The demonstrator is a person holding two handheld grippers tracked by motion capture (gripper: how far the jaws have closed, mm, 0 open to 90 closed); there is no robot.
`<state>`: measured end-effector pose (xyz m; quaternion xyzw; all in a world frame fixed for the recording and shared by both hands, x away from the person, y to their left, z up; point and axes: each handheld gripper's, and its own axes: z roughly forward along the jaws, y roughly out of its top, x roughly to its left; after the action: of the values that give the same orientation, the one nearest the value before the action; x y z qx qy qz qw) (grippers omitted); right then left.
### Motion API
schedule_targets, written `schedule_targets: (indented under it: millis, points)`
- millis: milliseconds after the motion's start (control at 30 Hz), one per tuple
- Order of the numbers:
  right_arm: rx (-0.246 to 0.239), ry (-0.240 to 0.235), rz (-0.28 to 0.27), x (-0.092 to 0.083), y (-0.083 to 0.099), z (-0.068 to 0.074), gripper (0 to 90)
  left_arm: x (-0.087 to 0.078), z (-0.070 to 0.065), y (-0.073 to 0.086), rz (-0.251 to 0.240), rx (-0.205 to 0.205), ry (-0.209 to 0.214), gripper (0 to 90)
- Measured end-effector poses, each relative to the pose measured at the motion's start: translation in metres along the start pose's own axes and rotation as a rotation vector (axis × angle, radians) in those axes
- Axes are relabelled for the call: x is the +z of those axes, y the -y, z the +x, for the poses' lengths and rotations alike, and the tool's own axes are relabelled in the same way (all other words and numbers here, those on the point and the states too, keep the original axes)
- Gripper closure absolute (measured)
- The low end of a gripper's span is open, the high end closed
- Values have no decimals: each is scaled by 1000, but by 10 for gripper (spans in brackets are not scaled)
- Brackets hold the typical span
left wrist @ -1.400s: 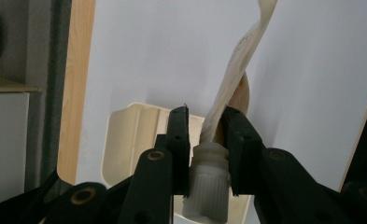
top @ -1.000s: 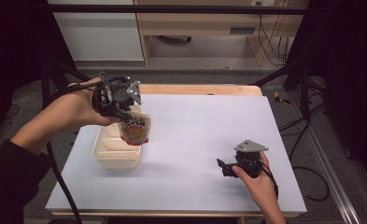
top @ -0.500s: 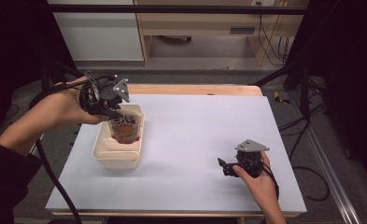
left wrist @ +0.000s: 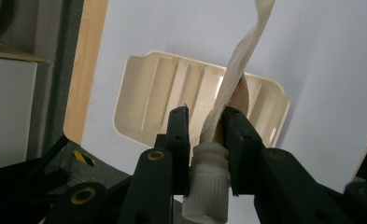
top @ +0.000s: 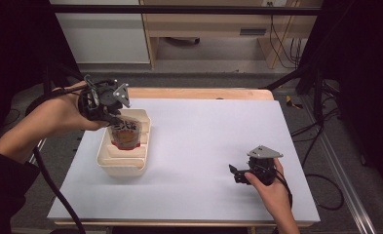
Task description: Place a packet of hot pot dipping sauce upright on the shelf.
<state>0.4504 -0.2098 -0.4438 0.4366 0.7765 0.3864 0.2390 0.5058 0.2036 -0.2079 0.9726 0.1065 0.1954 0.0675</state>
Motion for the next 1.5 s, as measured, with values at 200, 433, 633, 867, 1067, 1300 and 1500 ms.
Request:
schedule_targets:
  millis: [200, 433, 633, 867, 1067, 1300, 1500]
  points:
    - [-5, 1, 4, 0, 0, 0, 58, 7, -2, 2, 14, 5, 9, 734]
    - [-3, 4, 6, 1, 1, 0, 58, 14, -3, 7, 15, 3, 18, 734]
    - [-1, 1, 12, 1, 1, 0, 58, 25, -5, 12, 22, 4, 18, 734]
    - [-8, 1, 18, 3, 2, 0, 58, 45, -8, 21, 21, -5, 39, 734]
    - [-13, 2, 21, 3, 2, 0, 58, 50, -7, 23, 14, -6, 46, 734]
    - [-11, 0, 23, 2, 2, 0, 58, 54, -7, 22, 6, -11, 45, 733]
    - [-14, -1, 25, 3, 2, 0, 58, 63, -7, 23, 11, -10, 52, 733]
